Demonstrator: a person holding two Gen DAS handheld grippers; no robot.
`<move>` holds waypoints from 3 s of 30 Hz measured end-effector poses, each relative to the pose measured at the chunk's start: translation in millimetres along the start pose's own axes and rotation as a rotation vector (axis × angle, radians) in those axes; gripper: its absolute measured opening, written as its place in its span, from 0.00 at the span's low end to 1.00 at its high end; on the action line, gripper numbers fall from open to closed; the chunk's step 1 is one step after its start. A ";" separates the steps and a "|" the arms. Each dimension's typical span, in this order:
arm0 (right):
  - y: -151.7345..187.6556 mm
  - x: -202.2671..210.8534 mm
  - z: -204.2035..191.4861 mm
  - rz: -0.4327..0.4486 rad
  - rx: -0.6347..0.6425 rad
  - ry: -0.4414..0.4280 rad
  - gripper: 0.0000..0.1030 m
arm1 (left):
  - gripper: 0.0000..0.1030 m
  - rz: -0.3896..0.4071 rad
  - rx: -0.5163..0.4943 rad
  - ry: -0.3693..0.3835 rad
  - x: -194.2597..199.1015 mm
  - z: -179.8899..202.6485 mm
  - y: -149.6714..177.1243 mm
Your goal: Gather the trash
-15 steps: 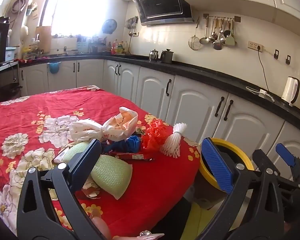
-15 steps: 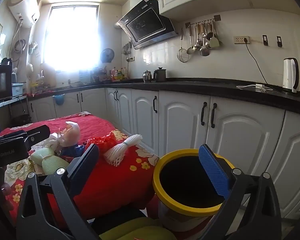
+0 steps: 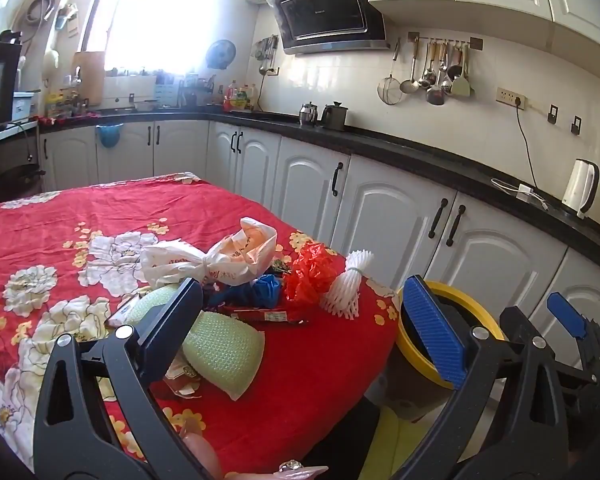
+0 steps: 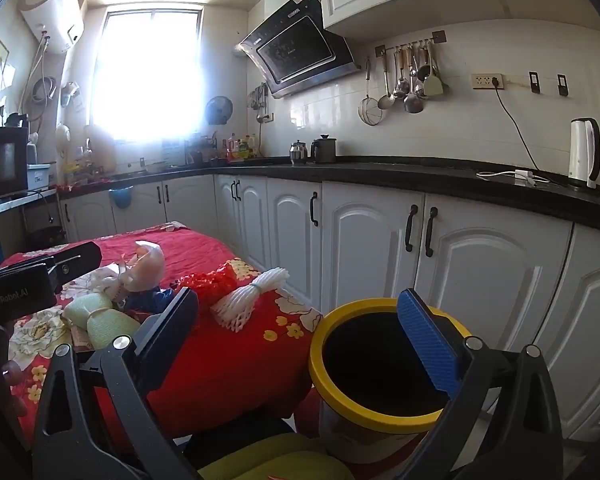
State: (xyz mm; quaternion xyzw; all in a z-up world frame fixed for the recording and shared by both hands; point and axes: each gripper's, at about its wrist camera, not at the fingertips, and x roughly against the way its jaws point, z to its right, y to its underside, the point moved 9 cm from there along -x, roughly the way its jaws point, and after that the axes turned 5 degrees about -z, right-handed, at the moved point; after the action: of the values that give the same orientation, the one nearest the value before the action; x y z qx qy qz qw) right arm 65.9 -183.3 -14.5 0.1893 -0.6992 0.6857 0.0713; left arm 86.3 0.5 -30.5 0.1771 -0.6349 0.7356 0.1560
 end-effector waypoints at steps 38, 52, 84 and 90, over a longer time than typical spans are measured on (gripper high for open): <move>1.4 0.3 1.9 0.002 -0.001 -0.002 0.94 | 0.90 0.007 0.007 0.008 3.7 -1.2 0.3; 3.5 -5.4 -2.8 -0.014 0.013 -0.023 0.94 | 0.90 0.000 0.022 -0.004 3.6 -7.7 -0.2; -43.6 -143.8 -37.7 -0.219 0.050 -0.099 0.94 | 0.90 -0.114 0.040 -0.096 -63.1 -85.6 -39.1; -31.1 -190.7 -33.8 -0.315 0.036 -0.094 0.94 | 0.90 -0.212 -0.010 -0.064 -96.7 -70.4 -31.9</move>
State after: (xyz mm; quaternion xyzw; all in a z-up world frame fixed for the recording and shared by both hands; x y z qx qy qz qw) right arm 246.9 -117.7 -52.3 0.3299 -0.6512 0.6686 0.1416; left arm 182.3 74.3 -56.1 0.2658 -0.6210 0.7057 0.2139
